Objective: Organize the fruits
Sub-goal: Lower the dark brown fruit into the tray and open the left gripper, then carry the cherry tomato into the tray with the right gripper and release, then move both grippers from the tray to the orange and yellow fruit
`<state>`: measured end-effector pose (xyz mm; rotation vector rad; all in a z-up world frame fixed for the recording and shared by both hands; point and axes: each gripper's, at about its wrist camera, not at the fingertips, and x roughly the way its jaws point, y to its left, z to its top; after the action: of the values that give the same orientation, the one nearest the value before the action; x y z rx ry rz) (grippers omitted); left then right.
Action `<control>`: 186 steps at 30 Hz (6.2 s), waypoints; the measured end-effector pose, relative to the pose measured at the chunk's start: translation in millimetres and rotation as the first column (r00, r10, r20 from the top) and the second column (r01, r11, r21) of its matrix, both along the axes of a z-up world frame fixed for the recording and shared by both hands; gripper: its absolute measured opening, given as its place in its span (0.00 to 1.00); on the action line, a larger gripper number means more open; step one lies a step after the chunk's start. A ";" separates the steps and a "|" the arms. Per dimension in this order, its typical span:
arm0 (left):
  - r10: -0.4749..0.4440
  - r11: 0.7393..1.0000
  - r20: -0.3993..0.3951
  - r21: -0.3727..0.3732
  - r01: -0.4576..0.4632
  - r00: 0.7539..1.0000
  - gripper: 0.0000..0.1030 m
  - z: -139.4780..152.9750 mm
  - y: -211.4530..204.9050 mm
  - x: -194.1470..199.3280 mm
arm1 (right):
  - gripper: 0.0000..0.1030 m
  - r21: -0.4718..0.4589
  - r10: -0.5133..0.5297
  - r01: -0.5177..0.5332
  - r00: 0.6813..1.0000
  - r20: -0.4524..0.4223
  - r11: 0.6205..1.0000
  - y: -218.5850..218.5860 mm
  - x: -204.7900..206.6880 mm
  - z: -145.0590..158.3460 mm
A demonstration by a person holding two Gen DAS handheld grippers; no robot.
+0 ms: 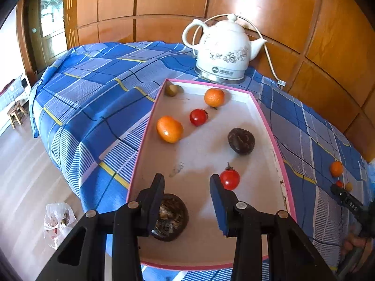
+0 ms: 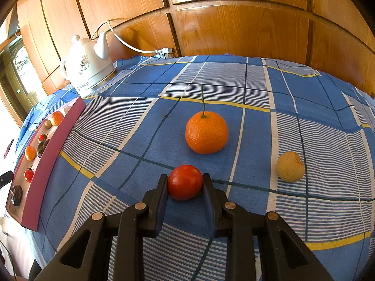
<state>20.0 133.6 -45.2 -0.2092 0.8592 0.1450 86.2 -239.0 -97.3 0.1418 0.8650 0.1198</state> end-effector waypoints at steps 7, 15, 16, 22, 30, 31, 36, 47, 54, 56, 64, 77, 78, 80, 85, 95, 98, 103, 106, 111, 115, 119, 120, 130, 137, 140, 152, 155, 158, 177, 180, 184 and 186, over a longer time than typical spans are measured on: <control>-0.024 0.999 0.000 0.027 0.024 1.000 0.41 0.1 -12.0 -1.9 | 0.28 -0.002 -0.001 0.001 1.000 0.000 1.000 0.4 -0.2 0.0; -0.039 0.998 0.022 0.045 0.038 0.999 0.44 4.8 -16.2 -5.2 | 0.28 -0.009 -0.001 0.001 1.000 0.000 1.000 0.9 0.0 -0.2; -0.039 0.998 0.023 0.043 0.038 0.999 0.44 4.9 -16.1 -5.4 | 0.28 -0.012 -0.001 0.001 1.000 0.001 1.000 1.2 -0.1 -0.2; -0.036 0.999 0.023 0.041 0.035 0.999 0.45 5.2 -16.4 -6.6 | 0.28 -0.019 -0.003 0.003 1.000 0.001 1.000 2.5 0.0 -0.3; -0.036 0.998 0.024 0.045 0.035 0.999 0.49 5.4 -17.4 -7.1 | 0.28 -0.036 -0.004 0.004 1.000 0.001 0.999 4.9 0.0 -0.2; -0.035 0.998 0.024 0.046 0.034 0.999 0.50 5.4 -17.4 -7.1 | 0.28 -0.036 -0.004 0.004 1.000 0.001 0.999 4.9 0.0 -0.2; -0.026 0.998 0.027 0.050 0.025 0.999 0.54 5.2 -16.6 -9.3 | 0.28 -0.036 -0.005 0.005 1.000 -0.001 0.999 5.1 -0.4 0.0; 0.006 0.997 0.055 0.076 -0.010 0.998 0.59 9.2 -10.7 -14.7 | 0.28 -0.061 -0.007 0.007 1.000 -0.001 0.998 9.1 -0.4 0.1; 0.005 0.998 0.049 0.064 -0.008 0.999 0.59 7.1 -8.0 -15.1 | 0.28 -0.099 -0.007 0.007 1.000 0.001 0.995 12.9 -0.6 0.3; 0.007 0.998 0.051 0.062 -0.010 0.999 0.59 7.5 -7.6 -15.7 | 0.28 -0.109 -0.007 0.007 1.000 0.001 0.994 13.9 -0.9 0.4; 0.015 0.997 0.078 0.071 -0.021 0.997 0.59 14.6 -4.9 -18.1 | 0.26 -0.163 0.028 -0.032 0.999 -0.023 0.986 24.1 -4.3 7.5; 0.044 0.998 0.103 0.048 -0.050 0.994 0.59 22.1 11.6 -21.2 | 0.26 -0.018 0.350 -0.350 0.935 0.056 0.937 107.1 -26.3 65.4; 0.047 0.997 0.105 0.048 -0.053 0.993 0.59 22.7 13.3 -21.5 | 0.26 -0.001 0.375 -0.375 0.925 0.056 0.927 114.7 -26.5 68.8; 0.057 0.997 0.112 0.046 -0.062 0.992 0.59 24.6 17.4 -22.4 | 0.26 0.020 0.423 -0.425 0.904 0.058 0.905 131.9 -27.4 75.3; 0.080 0.995 0.128 0.047 -0.086 0.989 0.59 29.0 26.6 -24.6 | 0.26 0.058 0.511 -0.513 0.858 0.047 0.856 170.6 -26.3 83.4; 0.095 0.994 0.113 0.040 -0.100 0.989 0.59 22.4 33.6 -23.5 | 0.27 0.004 0.567 -0.568 0.822 -0.044 0.823 230.5 -8.8 62.2; 0.096 0.994 0.110 0.038 -0.101 0.989 0.59 21.3 33.9 -23.1 | 0.27 -0.024 0.561 -0.563 0.826 -0.061 0.826 240.3 -4.6 54.6; 0.095 0.994 0.106 0.038 -0.100 0.990 0.59 19.4 33.0 -22.6 | 0.27 -0.054 0.548 -0.552 0.833 -0.072 0.832 245.6 -4.2 46.5; 0.091 0.995 0.104 0.041 -0.096 0.990 0.59 18.8 31.0 -22.7 | 0.27 -0.071 0.540 -0.544 0.839 -0.069 0.836 244.4 -7.5 45.0; 0.083 0.995 0.109 0.044 -0.089 0.990 0.59 20.1 27.8 -23.7 | 0.27 -0.071 0.533 -0.535 0.845 -0.045 0.842 240.4 -14.2 50.9; 0.070 0.996 0.114 0.044 -0.076 0.991 0.59 21.6 22.7 -24.5 | 0.27 -0.071 0.531 -0.531 0.847 -0.020 0.844 238.7 -21.7 58.1; 0.053 0.997 0.119 0.045 -0.059 0.991 0.59 23.1 17.6 -25.0 | 0.27 -0.094 0.519 -0.516 0.855 0.006 0.851 236.8 -28.9 64.1; 0.049 0.997 0.121 0.045 -0.055 0.991 0.59 23.4 16.6 -25.1 | 0.27 -0.095 0.513 -0.509 0.859 0.013 0.855 235.3 -30.4 65.8; 0.015 0.999 0.130 0.049 -0.021 0.991 0.59 26.4 5.8 -27.8 | 0.28 -0.094 0.471 -0.465 0.881 0.048 0.880 219.9 -36.5 75.2; -0.016 0.998 0.131 0.062 0.008 0.991 0.59 28.4 -6.2 -27.6 | 0.28 -0.094 0.454 -0.448 0.889 0.057 0.889 209.6 -38.8 77.7; -0.031 0.997 0.131 0.069 0.022 0.991 0.59 29.6 -11.9 -26.9 | 0.28 -0.100 0.448 -0.441 0.892 0.064 0.892 204.7 -39.6 80.2; -0.116 0.990 0.125 0.098 0.105 0.985 0.59 32.9 -40.5 -22.8 | 0.28 -0.119 0.384 -0.373 0.920 0.082 0.920 164.6 -35.2 90.4; -0.138 0.986 0.123 0.105 0.125 0.983 0.59 34.0 -47.5 -21.0 | 0.28 -0.123 0.359 -0.347 0.929 0.087 0.930 150.2 -33.3 93.6; -0.158 0.983 0.119 0.111 0.145 0.980 0.59 34.5 -53.9 -19.8 | 0.28 -0.129 0.329 -0.316 0.940 0.091 0.940 133.6 -31.2 96.9; -0.322 0.940 0.094 0.147 0.307 0.942 0.59 39.2 -113.0 -7.0 | 0.28 -0.126 0.091 -0.079 0.992 0.092 0.989 0.0 -16.9 122.8; -0.353 0.930 0.084 0.139 0.340 0.932 0.59 40.6 -126.3 -0.4 | 0.28 -0.149 0.055 -0.043 0.996 0.077 0.988 -24.6 -12.5 124.0; -0.390 0.917 0.051 0.111 0.383 0.919 0.59 38.3 -144.6 11.4 | 0.28 -0.163 0.000 0.007 0.999 0.043 0.987 -61.6 -4.9 114.2; -0.405 0.912 0.021 0.085 0.402 0.914 0.59 35.1 -154.9 19.7 | 0.28 -0.155 -0.032 0.034 0.999 0.014 0.987 -79.7 -1.1 104.1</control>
<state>39.6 -21.3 -10.1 0.0432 0.8399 -0.2127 85.1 -318.7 6.8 0.0094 0.8570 0.0214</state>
